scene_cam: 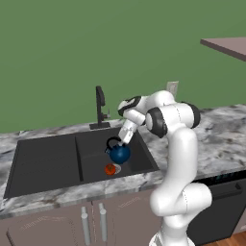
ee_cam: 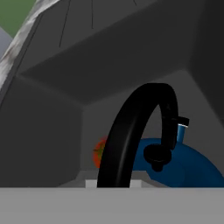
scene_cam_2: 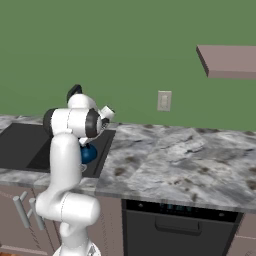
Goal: Open the cabinet, pick the kettle from the cabinet, and place it in the sink.
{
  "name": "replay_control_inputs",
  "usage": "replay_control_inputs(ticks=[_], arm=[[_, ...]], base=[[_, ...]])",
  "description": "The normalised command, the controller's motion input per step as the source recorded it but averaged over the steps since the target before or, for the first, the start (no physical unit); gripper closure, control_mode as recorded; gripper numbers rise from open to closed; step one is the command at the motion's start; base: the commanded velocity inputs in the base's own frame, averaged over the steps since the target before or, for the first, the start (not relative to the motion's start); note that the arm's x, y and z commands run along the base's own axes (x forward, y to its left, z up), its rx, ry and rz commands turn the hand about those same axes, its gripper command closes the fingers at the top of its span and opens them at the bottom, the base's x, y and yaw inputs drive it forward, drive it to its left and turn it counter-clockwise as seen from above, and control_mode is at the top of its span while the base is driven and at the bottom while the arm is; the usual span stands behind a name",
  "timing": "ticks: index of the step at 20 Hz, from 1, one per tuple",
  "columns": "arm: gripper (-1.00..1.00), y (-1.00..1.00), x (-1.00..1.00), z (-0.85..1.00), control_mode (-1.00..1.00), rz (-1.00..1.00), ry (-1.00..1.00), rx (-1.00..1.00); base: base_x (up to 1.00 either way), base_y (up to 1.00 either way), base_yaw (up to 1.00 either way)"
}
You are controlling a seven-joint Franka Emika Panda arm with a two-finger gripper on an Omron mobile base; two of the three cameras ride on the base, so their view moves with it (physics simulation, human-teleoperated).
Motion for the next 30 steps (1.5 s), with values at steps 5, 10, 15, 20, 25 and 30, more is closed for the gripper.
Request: replay_control_inputs(ticks=[5,10,15,20,25,30], arm=[[1.00,0.13,0.16,-0.22,-1.00,0.00,-0.19,0.04],[1.00,0.17,0.10,-0.21,-1.00,0.00,-0.16,0.11],[1.00,0.16,0.01,-0.22,-1.00,0.00,-0.02,0.12],[1.00,0.12,0.13,-0.21,-1.00,0.00,0.00,0.03],[1.00,0.05,0.12,-0.23,-1.00,0.02,0.00,0.00],[1.00,0.05,-0.02,-0.37,-1.00,0.07,0.00,0.00]], base=[[0.00,0.00,0.00],[0.00,0.00,0.00],[0.00,0.00,0.00],[0.00,0.00,0.00],[0.00,0.00,0.00],[0.00,0.00,0.00]])
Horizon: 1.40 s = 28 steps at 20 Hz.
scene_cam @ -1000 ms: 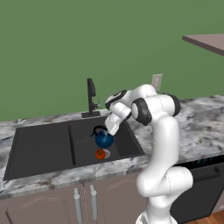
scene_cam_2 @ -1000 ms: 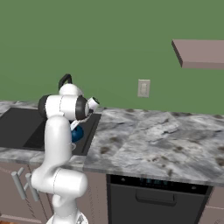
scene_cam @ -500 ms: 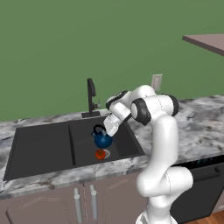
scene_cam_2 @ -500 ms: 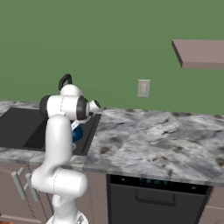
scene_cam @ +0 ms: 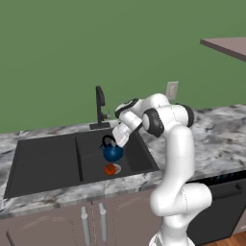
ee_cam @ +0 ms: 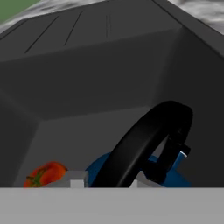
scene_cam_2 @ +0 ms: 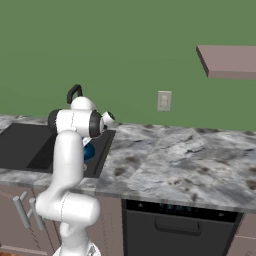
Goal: Open the cabinet, pick the kettle from the cabinet, and place it in the sink.
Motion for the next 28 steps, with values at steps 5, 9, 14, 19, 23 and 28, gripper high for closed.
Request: replay_control_inputs(ticks=[5,9,14,19,23,28], arm=[[1.00,0.02,-0.11,-0.44,-1.00,0.04,0.00,-0.02],[-1.00,0.02,-0.19,-0.46,-1.00,0.00,0.00,-0.04],[-1.00,-0.01,-0.26,-0.36,-1.00,0.00,0.00,-0.03],[-1.00,-0.11,-0.29,-0.29,-1.00,-0.04,0.00,0.00],[-1.00,-0.23,-0.30,-0.31,-1.00,-0.12,0.00,0.00],[-1.00,-0.25,-0.17,-0.22,-1.00,-0.17,0.00,0.00]], base=[[0.00,0.00,0.00],[0.00,0.00,0.00],[0.00,0.00,0.00],[0.00,0.00,0.00],[0.00,0.00,0.00],[0.00,0.00,0.00]])
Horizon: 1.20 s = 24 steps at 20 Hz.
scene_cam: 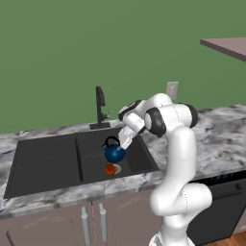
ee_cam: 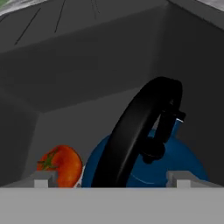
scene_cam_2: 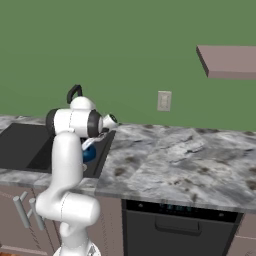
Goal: Open the cabinet, pick the kettle from the cabinet, and place it in the sink.
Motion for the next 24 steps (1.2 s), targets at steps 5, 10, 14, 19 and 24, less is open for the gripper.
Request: replay_control_inputs(ticks=[5,10,14,19,24], arm=[[-1.00,-0.14,-0.18,-0.13,-1.00,-0.21,0.00,-0.05],[-1.00,-0.05,-0.14,-0.02,-1.00,-0.25,0.00,-0.15],[-1.00,0.00,-0.07,0.05,-1.00,-0.24,0.01,-0.18],[-1.00,-0.05,-0.04,0.18,-1.00,-0.20,0.03,-0.12],[-1.00,-0.09,-0.09,0.28,-1.00,-0.11,0.00,-0.05]], base=[[0.00,0.00,0.00],[0.00,0.00,0.00],[0.00,0.00,0.00],[0.00,0.00,0.00],[0.00,0.00,0.00]])
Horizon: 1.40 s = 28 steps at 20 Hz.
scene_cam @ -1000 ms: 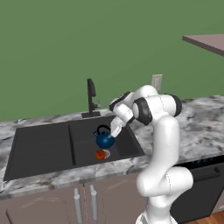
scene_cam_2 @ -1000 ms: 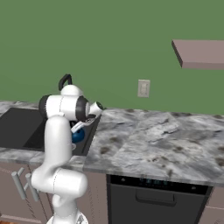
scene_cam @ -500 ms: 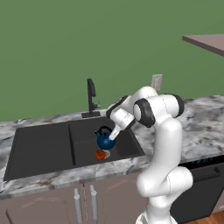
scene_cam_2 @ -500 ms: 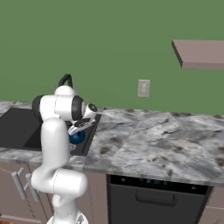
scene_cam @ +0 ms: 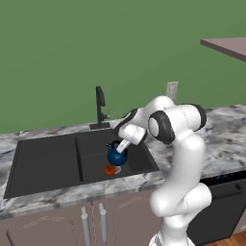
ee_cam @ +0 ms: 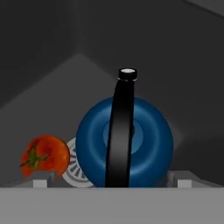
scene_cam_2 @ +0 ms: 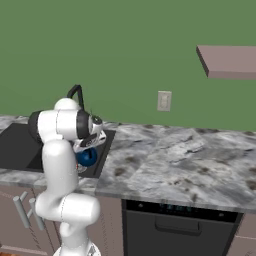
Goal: Open the cabinet, pick the kettle from the cabinet, and place it in the sink.
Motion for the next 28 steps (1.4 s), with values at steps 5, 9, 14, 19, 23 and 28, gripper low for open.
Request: replay_control_inputs(ticks=[5,9,14,19,23,28], arm=[[-1.00,-0.14,-0.18,0.32,-1.00,-0.11,0.01,0.00],[-1.00,-0.12,-0.25,0.35,-1.00,-0.09,0.01,0.00],[-1.00,-0.12,-0.26,0.41,-1.00,-0.05,0.00,0.00],[-1.00,-0.13,-0.29,0.45,-1.00,0.00,0.00,-0.03],[-1.00,-0.11,-0.34,0.48,-1.00,0.00,0.00,-0.04],[-1.00,-0.11,-0.37,0.48,-1.00,0.00,0.00,-0.05]], base=[[0.00,0.00,0.00],[0.00,0.00,0.00],[0.00,0.00,0.00],[0.00,0.00,0.00],[0.00,0.00,0.00],[0.00,0.00,0.00]])
